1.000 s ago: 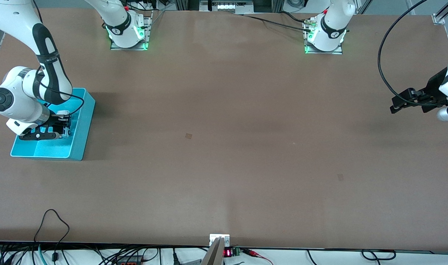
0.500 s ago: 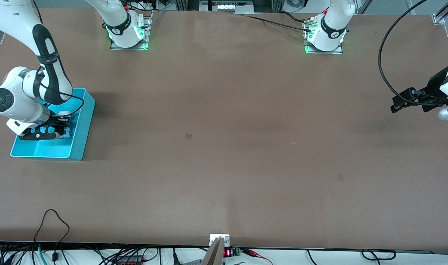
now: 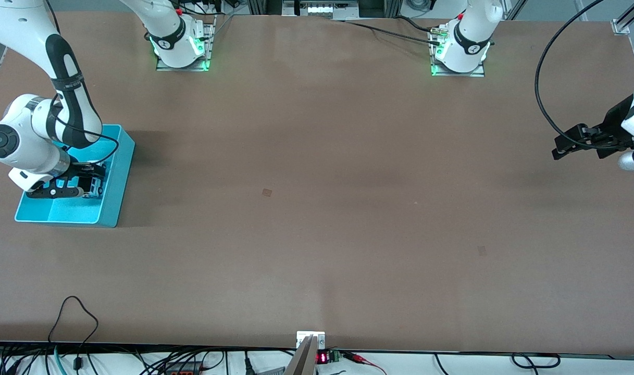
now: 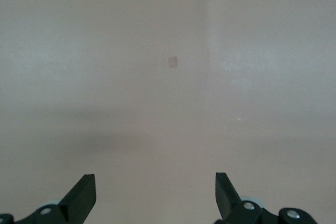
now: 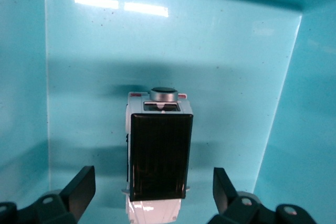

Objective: Wind and store white jeep toy

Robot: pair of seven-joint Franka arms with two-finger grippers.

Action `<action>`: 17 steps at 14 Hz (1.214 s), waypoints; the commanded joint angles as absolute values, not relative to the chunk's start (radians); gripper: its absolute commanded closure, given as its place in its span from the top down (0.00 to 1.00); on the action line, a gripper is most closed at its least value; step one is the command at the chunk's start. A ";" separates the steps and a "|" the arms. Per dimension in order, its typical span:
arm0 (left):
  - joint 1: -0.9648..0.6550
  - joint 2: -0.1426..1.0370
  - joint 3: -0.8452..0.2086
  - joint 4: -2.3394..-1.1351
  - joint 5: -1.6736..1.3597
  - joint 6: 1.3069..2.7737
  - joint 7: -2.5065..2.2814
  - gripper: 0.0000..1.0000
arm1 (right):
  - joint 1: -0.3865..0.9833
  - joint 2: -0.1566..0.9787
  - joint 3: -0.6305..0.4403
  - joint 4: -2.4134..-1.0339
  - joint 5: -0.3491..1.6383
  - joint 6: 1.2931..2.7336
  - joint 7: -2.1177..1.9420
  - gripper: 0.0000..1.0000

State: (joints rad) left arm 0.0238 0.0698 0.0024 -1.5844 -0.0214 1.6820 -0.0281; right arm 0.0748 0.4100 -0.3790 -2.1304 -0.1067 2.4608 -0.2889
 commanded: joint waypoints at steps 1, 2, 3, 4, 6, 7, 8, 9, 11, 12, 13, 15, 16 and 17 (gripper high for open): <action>0.037 0.061 -0.011 -1.568 -0.031 1.670 -0.017 1.00 | 0.072 0.376 -0.374 -2.134 -0.104 2.459 -0.290 1.00; 0.037 0.061 -0.011 -1.568 -0.031 1.667 -0.015 1.00 | 0.074 0.356 -0.374 -2.131 -0.104 2.442 -0.294 1.00; 0.037 0.061 -0.012 -1.568 -0.031 1.667 -0.015 1.00 | 0.075 0.342 -0.373 -2.117 -0.106 2.407 -0.296 1.00; 0.035 0.061 -0.012 -1.568 -0.031 1.667 -0.015 1.00 | 0.077 0.334 -0.371 -2.102 -0.106 2.379 -0.296 1.00; 0.032 0.060 -0.014 -1.568 -0.032 1.660 -0.015 1.00 | 0.080 0.304 -0.370 -2.073 -0.107 2.318 -0.299 1.00; 0.029 0.060 -0.014 -1.569 -0.032 1.660 -0.014 1.00 | 0.087 0.290 -0.367 -2.051 -0.107 2.278 -0.299 1.00; 0.029 0.058 -0.014 -1.568 -0.032 1.660 -0.014 1.00 | 0.097 0.278 -0.367 -2.018 -0.107 2.223 -0.299 1.00; 0.029 0.058 -0.014 -1.569 -0.032 1.658 -0.014 1.00 | 0.106 0.269 -0.367 -1.978 -0.104 2.171 -0.296 1.00; 0.029 0.058 -0.012 -1.568 -0.032 1.635 -0.015 1.00 | 0.109 0.259 -0.367 -1.900 -0.080 2.100 -0.295 1.00; 0.029 0.058 -0.012 -1.569 -0.032 1.629 -0.015 1.00 | 0.110 0.259 -0.367 -1.860 -0.077 2.067 -0.295 1.00; 0.029 0.058 -0.012 -1.569 -0.031 1.628 -0.015 1.00 | 0.112 0.250 -0.365 -1.824 -0.077 2.022 -0.293 1.00; 0.029 0.058 -0.012 -1.569 -0.029 1.628 -0.015 1.00 | 0.144 0.238 -0.359 -1.725 -0.084 1.910 -0.287 1.00; 0.029 0.058 -0.012 -1.569 -0.029 1.628 -0.015 1.00 | 0.149 0.238 -0.342 -1.665 -0.086 1.855 -0.279 1.00; 0.029 0.058 -0.012 -1.569 -0.029 1.628 -0.015 1.00 | 0.149 0.238 -0.306 -1.622 -0.090 1.789 -0.269 1.00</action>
State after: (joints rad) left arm 0.0225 0.0688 -0.0072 -1.5786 -0.0214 1.6484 -0.0272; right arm 0.1389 0.2345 -0.3485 -1.7176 -0.0904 1.9029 -0.2889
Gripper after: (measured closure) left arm 0.000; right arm 0.000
